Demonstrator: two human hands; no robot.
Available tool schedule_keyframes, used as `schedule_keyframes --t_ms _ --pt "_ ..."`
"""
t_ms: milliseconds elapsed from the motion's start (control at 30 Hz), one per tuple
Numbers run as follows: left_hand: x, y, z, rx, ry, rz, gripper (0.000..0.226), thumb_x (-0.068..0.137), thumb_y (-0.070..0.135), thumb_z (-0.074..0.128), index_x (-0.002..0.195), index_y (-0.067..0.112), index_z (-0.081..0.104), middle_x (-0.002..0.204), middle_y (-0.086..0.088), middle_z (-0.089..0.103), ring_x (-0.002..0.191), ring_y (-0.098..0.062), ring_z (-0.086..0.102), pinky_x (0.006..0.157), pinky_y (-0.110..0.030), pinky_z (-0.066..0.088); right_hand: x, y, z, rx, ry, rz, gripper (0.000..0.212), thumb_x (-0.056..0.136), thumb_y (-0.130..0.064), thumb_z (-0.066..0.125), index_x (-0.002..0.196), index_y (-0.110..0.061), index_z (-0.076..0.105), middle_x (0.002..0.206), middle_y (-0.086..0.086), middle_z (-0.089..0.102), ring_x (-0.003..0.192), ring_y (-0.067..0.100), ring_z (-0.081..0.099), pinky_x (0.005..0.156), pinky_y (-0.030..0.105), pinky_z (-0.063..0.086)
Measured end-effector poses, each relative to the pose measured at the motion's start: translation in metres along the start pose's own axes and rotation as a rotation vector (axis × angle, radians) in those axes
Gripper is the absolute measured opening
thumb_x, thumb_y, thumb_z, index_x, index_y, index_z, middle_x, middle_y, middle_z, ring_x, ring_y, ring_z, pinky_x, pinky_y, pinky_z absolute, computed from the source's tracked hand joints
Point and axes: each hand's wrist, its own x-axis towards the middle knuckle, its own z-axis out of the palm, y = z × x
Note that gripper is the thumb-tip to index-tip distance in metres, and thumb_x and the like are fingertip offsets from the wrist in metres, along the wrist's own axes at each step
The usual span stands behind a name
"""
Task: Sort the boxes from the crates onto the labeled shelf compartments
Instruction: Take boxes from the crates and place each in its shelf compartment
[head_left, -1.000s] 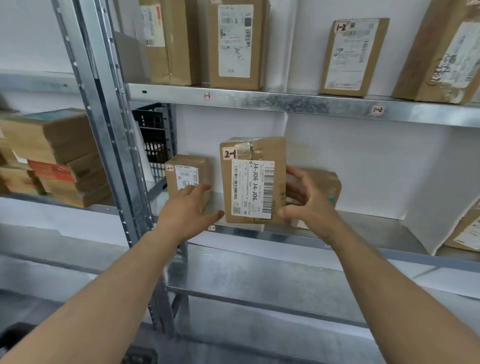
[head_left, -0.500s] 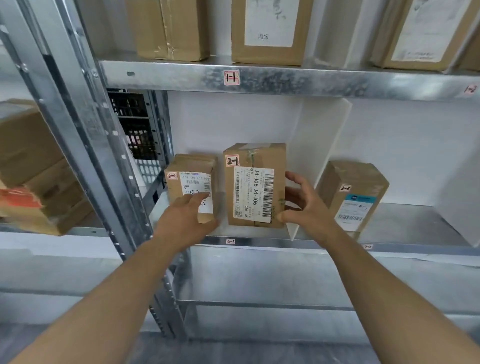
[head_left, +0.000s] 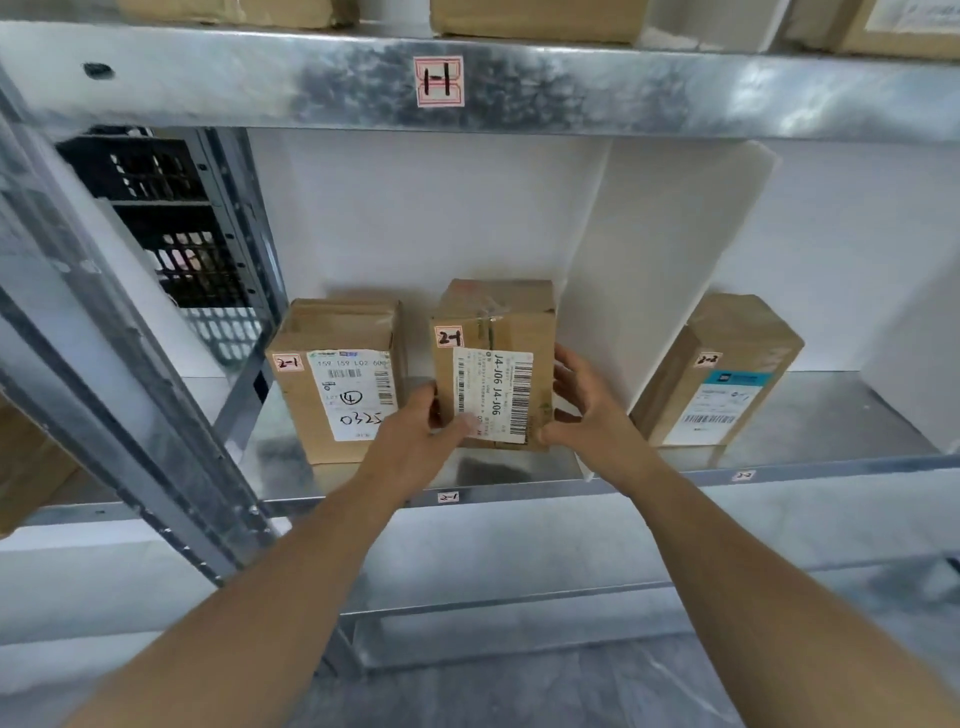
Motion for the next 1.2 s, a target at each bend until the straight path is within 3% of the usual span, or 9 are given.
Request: schedule_keyframes --t_ms 133,300,433,500,667,767,933,1033,1200 --pt "0.02 -0.007 0.017 0.021 -0.01 -0.065 0.036 0.094 0.028 0.058 0.126 0.019 0.044 0.137 0.001 0.056 0.119 -0.023 0.058 0.096 -0.031 0.046 0.018 0.014 0.012 -0.097 0.058 0.072 0.09 0.075 0.0 0.076 0.144 -0.03 0.028 0.14 -0.004 0.051 0.128 0.015 0.049 0.098 0.034 0.049" --pt "0.035 -0.024 0.036 0.081 -0.028 -0.101 0.04 0.095 0.027 0.057 0.131 0.016 0.043 0.138 -0.002 0.055 0.121 -0.024 0.056 0.102 -0.036 0.043 0.031 0.038 0.025 -0.202 0.126 0.118 0.084 0.078 0.004 0.072 0.144 -0.025 0.029 0.129 -0.007 0.056 0.112 0.011 0.054 0.085 0.023 0.052" --pt "0.039 -0.034 0.043 0.079 -0.013 -0.12 0.039 0.094 0.025 0.058 0.129 0.019 0.041 0.135 -0.002 0.057 0.118 -0.023 0.059 0.097 -0.035 0.046 0.035 0.053 0.03 -0.194 0.164 0.157 0.083 0.075 0.008 0.068 0.139 -0.03 0.033 0.106 -0.018 0.06 0.105 0.014 0.06 0.089 0.037 0.055" --pt "0.04 -0.037 0.044 0.085 -0.007 -0.118 0.039 0.095 0.025 0.058 0.129 0.019 0.04 0.136 -0.002 0.057 0.117 -0.024 0.059 0.095 -0.035 0.048 0.035 0.056 0.031 -0.195 0.169 0.168 0.081 0.076 0.006 0.069 0.138 -0.032 0.033 0.102 -0.018 0.06 0.102 0.015 0.062 0.089 0.037 0.055" --pt "0.035 -0.041 0.046 0.061 0.014 -0.085 0.044 0.095 0.022 0.057 0.133 0.02 0.036 0.138 -0.003 0.054 0.119 -0.025 0.059 0.097 -0.038 0.047 0.027 0.054 0.033 -0.225 0.153 0.16 0.078 0.079 -0.004 0.073 0.139 -0.03 0.031 0.121 -0.008 0.06 0.111 0.019 0.06 0.093 0.038 0.054" --pt "0.024 -0.041 0.047 0.037 0.049 -0.09 0.052 0.094 0.022 0.058 0.139 0.02 0.033 0.14 -0.005 0.053 0.122 -0.026 0.056 0.101 -0.041 0.046 0.016 0.05 0.031 -0.255 0.168 0.155 0.077 0.087 -0.019 0.068 0.146 -0.033 0.021 0.135 -0.004 0.054 0.116 0.023 0.058 0.094 0.044 0.053" --pt "-0.022 -0.034 0.051 0.083 0.155 -0.094 0.054 0.093 0.023 0.059 0.141 0.023 0.033 0.14 -0.003 0.049 0.123 -0.024 0.052 0.097 -0.034 0.045 -0.02 0.035 0.029 -0.428 0.126 0.097 0.09 0.085 -0.02 0.07 0.15 -0.027 0.009 0.148 0.001 0.037 0.13 0.025 0.045 0.103 0.044 0.046" --pt "-0.063 -0.03 0.055 0.161 0.199 -0.078 0.052 0.093 0.027 0.059 0.139 0.024 0.036 0.138 -0.001 0.05 0.121 -0.02 0.053 0.097 -0.033 0.044 -0.055 0.03 0.029 -0.55 0.021 0.091 0.086 0.084 -0.021 0.071 0.15 -0.03 0.016 0.154 0.0 0.027 0.134 0.024 0.04 0.105 0.035 0.041" --pt "-0.141 -0.026 0.063 0.381 0.237 -0.127 0.056 0.092 0.04 0.056 0.143 0.028 0.035 0.146 0.002 0.042 0.127 -0.02 0.047 0.103 -0.035 0.04 -0.118 0.024 0.021 -0.729 -0.124 0.019 0.055 0.088 -0.032 0.062 0.138 -0.029 0.04 0.148 -0.004 0.036 0.128 0.016 0.045 0.101 0.031 0.041"
